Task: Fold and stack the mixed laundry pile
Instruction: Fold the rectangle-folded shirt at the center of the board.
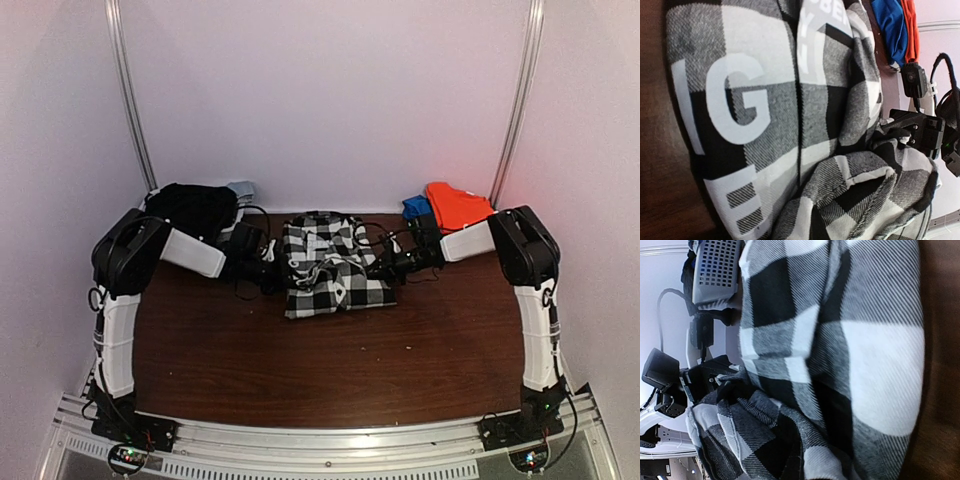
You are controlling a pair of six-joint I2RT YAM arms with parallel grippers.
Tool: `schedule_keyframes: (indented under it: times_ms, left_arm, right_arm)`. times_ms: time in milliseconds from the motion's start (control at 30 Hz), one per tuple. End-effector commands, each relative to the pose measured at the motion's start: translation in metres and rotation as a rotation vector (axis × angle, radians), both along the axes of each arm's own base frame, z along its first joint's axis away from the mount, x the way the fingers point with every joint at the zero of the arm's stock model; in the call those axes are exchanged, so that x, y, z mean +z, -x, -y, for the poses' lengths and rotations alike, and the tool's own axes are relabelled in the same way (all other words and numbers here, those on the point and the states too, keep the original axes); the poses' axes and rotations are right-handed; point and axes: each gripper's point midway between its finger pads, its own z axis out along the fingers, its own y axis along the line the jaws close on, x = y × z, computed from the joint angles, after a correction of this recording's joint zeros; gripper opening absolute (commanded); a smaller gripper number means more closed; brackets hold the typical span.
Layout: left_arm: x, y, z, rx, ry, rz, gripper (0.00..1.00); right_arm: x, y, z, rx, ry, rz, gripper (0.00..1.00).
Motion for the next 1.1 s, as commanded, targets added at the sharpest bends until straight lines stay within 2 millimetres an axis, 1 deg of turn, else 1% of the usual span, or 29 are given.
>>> schedule_keyframes:
  times_ms: [0,67,100,167,300,333,433,500,567,633,667,767,833,933,1000,1067]
  left_arm:
    - [-0.001,0.018,0.005,-0.056,0.003,0.010,0.00]
    - [0.001,0.037,0.004,-0.074,0.010,0.002,0.00]
    - [0.004,0.046,0.002,-0.081,0.014,0.000,0.00]
    - [0.014,0.062,-0.005,-0.087,0.009,0.008,0.00]
    - [0.046,0.080,-0.016,-0.097,0.009,0.047,0.00]
    - [0.053,0.082,-0.018,-0.101,0.007,0.055,0.00]
    - [0.076,0.082,-0.016,-0.116,0.019,0.088,0.00]
    - [0.085,0.078,-0.015,-0.112,0.029,0.106,0.00]
    - [0.086,0.071,-0.012,-0.102,0.033,0.112,0.00]
    - [0.083,0.063,-0.010,-0.086,0.044,0.114,0.00]
    - [0.079,0.057,-0.011,-0.068,0.053,0.106,0.00]
    - [0.059,0.039,-0.019,0.009,0.082,0.070,0.00]
    - [0.044,0.031,-0.021,0.033,0.092,0.050,0.00]
    - [0.022,0.023,-0.019,0.043,0.073,0.024,0.00]
    - [0.010,0.021,-0.016,0.039,0.075,0.002,0.00]
    - [0.002,0.020,-0.016,0.046,0.069,-0.012,0.00]
  right_arm:
    - [-0.001,0.021,0.001,0.021,-0.005,-0.005,0.00]
    - [0.002,0.038,0.001,0.030,-0.001,-0.014,0.00]
    - [0.002,0.051,0.003,0.031,0.002,-0.029,0.00]
    - [0.017,0.068,0.006,0.035,-0.004,-0.014,0.00]
    - [0.053,0.093,0.016,0.033,-0.007,0.033,0.00]
    - [0.063,0.096,0.018,0.032,-0.011,0.051,0.00]
    - [0.083,0.101,0.018,0.043,-0.038,0.075,0.00]
    - [0.092,0.096,0.015,0.050,-0.049,0.093,0.00]
    - [0.095,0.086,0.011,0.059,-0.048,0.110,0.00]
    - [0.091,0.073,0.006,0.061,-0.053,0.119,0.00]
    - [0.088,0.066,0.003,0.060,-0.059,0.124,0.00]
    - [0.068,0.045,-0.005,0.056,-0.063,0.118,0.00]
    - [0.051,0.035,-0.008,0.048,-0.068,0.102,0.00]
    - [0.032,0.025,-0.011,0.038,-0.067,0.085,0.00]
    - [0.017,0.023,-0.012,0.037,-0.058,0.068,0.00]
    - [0.004,0.026,-0.011,0.043,-0.044,0.049,0.00]
